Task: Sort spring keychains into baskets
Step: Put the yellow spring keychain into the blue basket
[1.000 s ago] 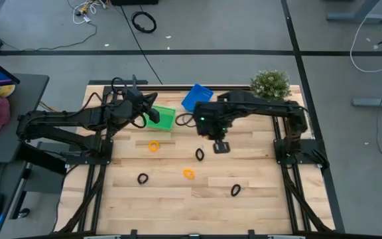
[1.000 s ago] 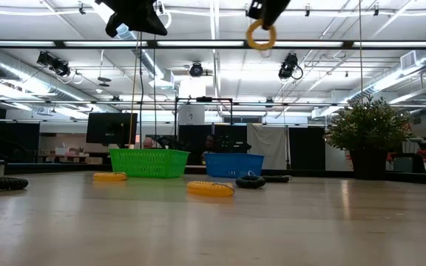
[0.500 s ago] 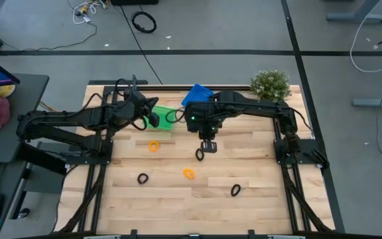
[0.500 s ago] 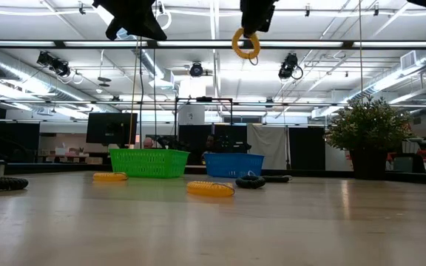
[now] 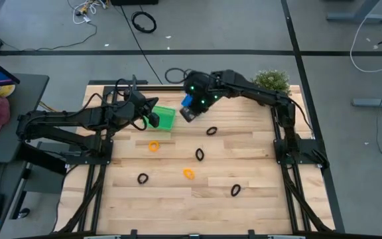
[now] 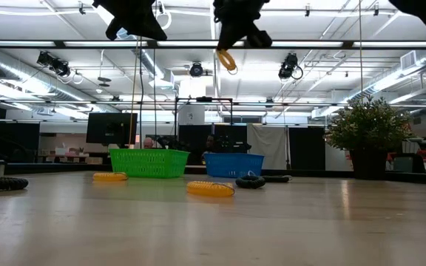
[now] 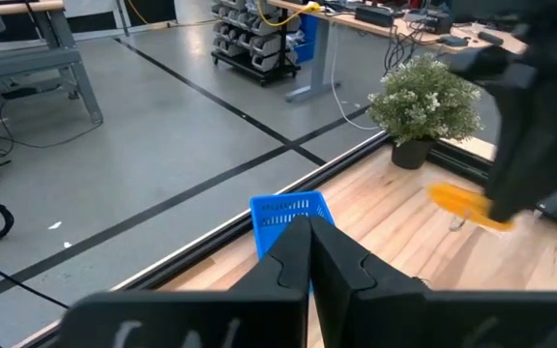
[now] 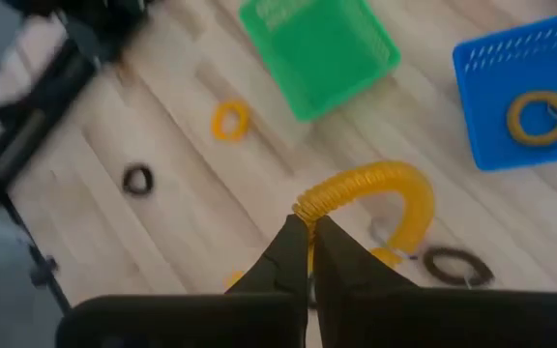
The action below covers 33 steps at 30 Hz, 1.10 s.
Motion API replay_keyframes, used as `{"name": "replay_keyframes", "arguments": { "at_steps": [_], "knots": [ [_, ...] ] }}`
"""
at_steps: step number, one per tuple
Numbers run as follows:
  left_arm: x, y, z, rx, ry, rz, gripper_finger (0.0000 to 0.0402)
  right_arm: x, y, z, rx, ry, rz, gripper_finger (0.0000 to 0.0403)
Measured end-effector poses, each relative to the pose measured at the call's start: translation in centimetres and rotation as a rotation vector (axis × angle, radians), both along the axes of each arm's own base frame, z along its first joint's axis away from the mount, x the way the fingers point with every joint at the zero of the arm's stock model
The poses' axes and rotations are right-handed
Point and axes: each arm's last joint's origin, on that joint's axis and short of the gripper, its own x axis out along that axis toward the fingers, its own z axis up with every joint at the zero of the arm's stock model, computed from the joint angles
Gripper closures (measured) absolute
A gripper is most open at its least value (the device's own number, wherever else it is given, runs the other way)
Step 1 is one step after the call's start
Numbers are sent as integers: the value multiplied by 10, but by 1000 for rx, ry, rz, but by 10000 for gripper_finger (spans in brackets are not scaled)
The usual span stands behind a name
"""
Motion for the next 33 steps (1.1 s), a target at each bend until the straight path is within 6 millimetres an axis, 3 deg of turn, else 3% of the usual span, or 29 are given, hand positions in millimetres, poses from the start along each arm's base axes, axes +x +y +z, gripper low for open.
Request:
{"name": "replay_keyframes", "arguments": {
  "at_steps": [8, 18, 27, 33],
  "knots": [
    [0, 0, 0, -2, -3, 1, 396, -5, -30, 2, -12, -38, -57, 403],
    [0, 0, 0, -6, -8, 3, 396, -24, -97, 1, -43, -65, -202, 403],
    [0, 0, 0, -6, -13, 3, 396, -30, -149, -34, -10, 16, -277, 403],
    [0, 0, 0, -6, -9, 3, 396, -24, -170, -65, 28, 83, -292, 403]
  ]
}}
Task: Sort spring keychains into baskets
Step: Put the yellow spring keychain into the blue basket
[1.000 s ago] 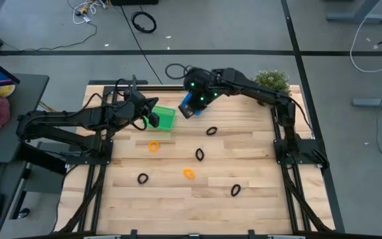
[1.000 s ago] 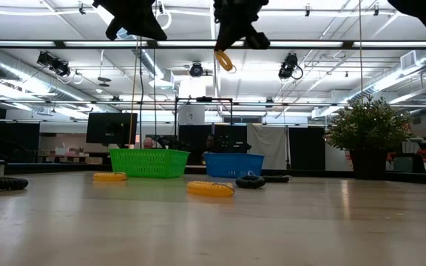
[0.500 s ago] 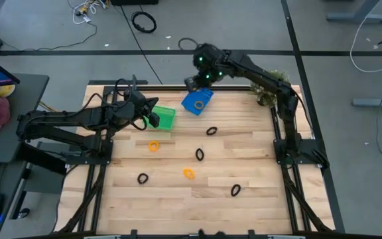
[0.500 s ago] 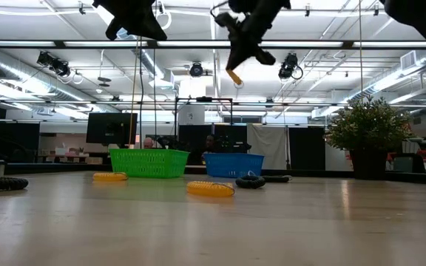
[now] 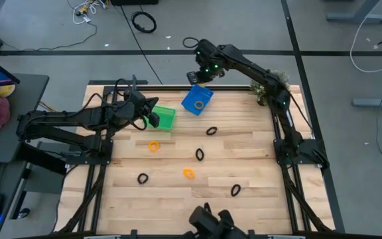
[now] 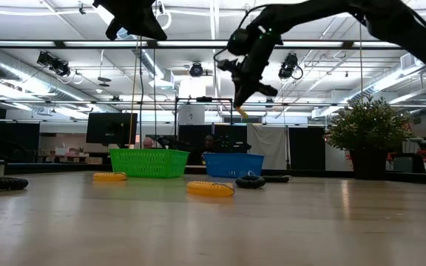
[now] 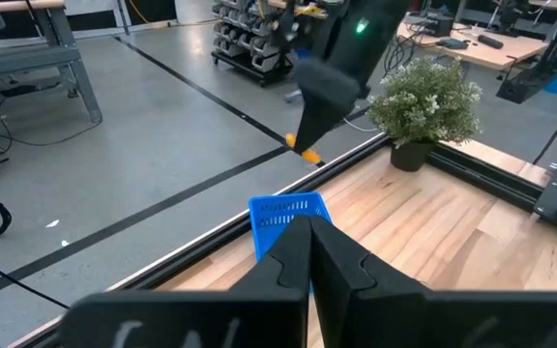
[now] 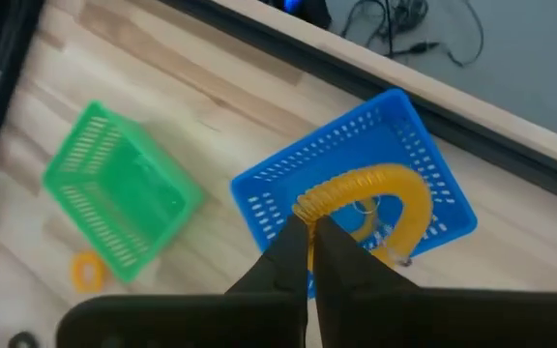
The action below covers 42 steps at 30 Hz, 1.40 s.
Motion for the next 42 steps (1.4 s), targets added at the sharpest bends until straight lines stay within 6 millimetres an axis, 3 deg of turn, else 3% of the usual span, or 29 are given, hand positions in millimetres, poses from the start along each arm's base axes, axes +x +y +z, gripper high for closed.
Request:
{"name": "replay_keyframes", "arguments": {
  "at_steps": [11, 28, 37, 42],
  "knots": [
    [0, 0, 0, 0, 2, 0, 396, 17, -14, -55, 74, 107, 16, 403],
    [0, 0, 0, 3, 6, 2, 396, 38, -19, -105, 93, 152, 32, 403],
    [0, 0, 0, 3, 7, 2, 396, 41, -21, -118, 103, 149, 36, 402],
    [0, 0, -1, 3, 13, 2, 396, 40, -20, -119, 125, 153, 33, 378]
  ]
}}
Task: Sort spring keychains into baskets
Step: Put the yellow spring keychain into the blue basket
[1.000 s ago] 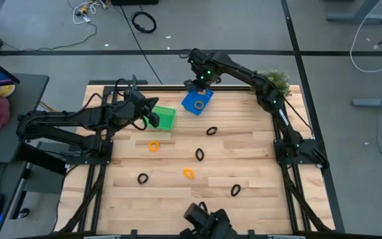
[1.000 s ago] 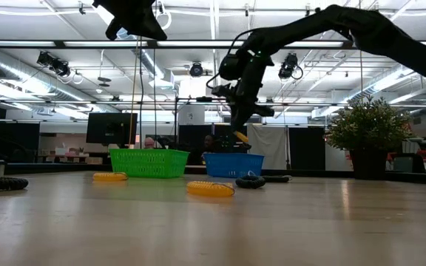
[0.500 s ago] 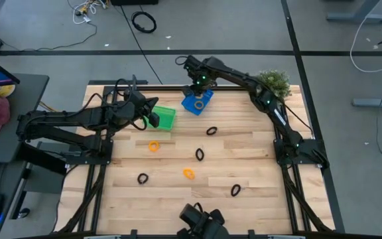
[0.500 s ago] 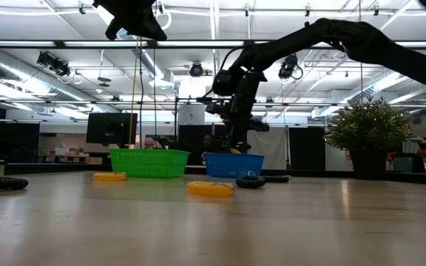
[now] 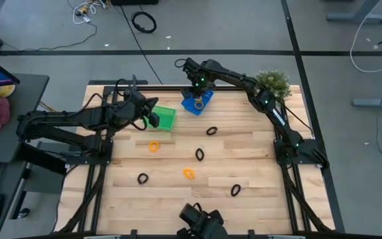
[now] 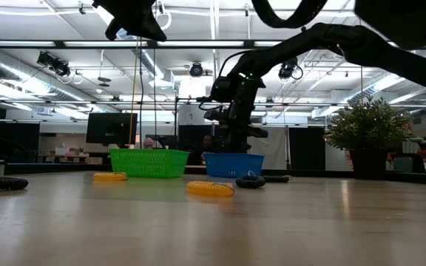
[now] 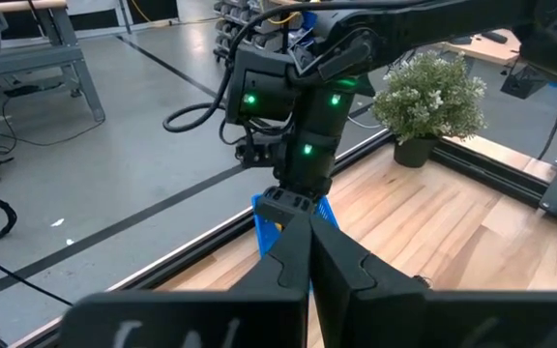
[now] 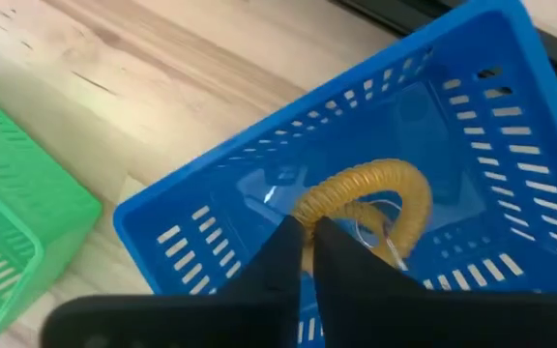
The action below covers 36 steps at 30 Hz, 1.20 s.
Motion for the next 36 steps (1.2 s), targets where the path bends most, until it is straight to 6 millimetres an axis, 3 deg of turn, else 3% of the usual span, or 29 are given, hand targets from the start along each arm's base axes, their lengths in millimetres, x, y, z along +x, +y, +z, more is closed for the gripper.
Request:
{"name": "replay_keyframes", "arguments": {
  "at_steps": [14, 22, 30, 36],
  "knots": [
    [0, 0, 0, 0, 0, 0, 396, -1, 2, 0, 45, -12, 15, 227],
    [0, 0, 0, 0, 0, 0, 396, -2, 3, 8, 45, -23, 17, 216],
    [0, 0, 0, 0, -1, 0, 396, -16, 14, 58, -14, -87, 71, 249],
    [0, 0, 0, 0, -1, 0, 396, -37, 45, 111, -46, -81, 191, 280]
  ]
}}
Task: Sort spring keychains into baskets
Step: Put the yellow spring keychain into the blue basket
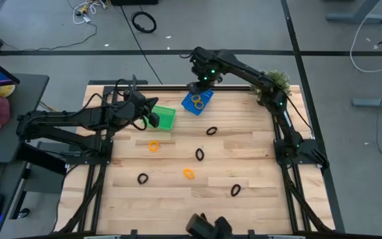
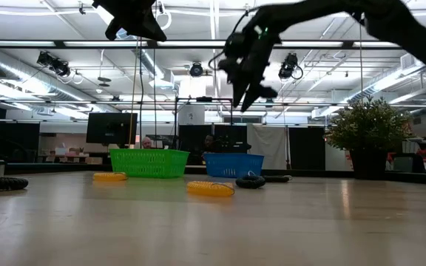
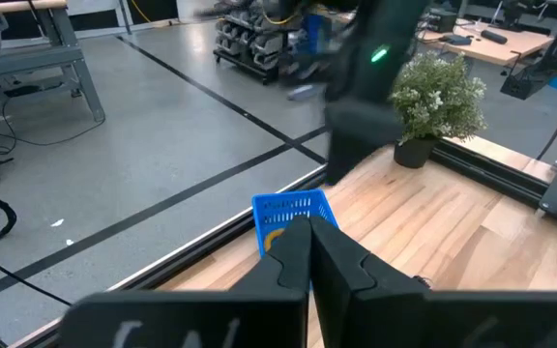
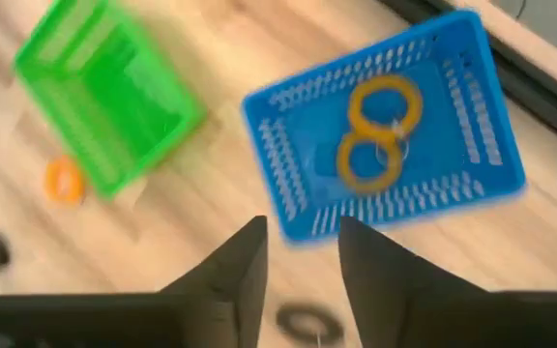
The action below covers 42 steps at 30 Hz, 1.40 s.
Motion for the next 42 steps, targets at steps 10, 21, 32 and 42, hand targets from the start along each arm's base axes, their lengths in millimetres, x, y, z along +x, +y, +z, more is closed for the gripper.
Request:
{"name": "replay_keyframes", "arguments": {
  "at_steps": [10, 21, 32, 42],
  "knots": [
    [0, 0, 0, 0, 0, 0, 396, -33, 86, 77, -133, 22, 217, 333],
    [0, -1, -2, -13, 20, -24, 396, -68, 166, 132, -234, -90, 361, 396],
    [0, -1, -2, -12, 20, -24, 396, -99, 187, 160, -381, -153, 450, 401],
    [-1, -11, 14, -38, 25, -82, 397, -109, 189, 164, -403, -163, 484, 401]
  ]
}}
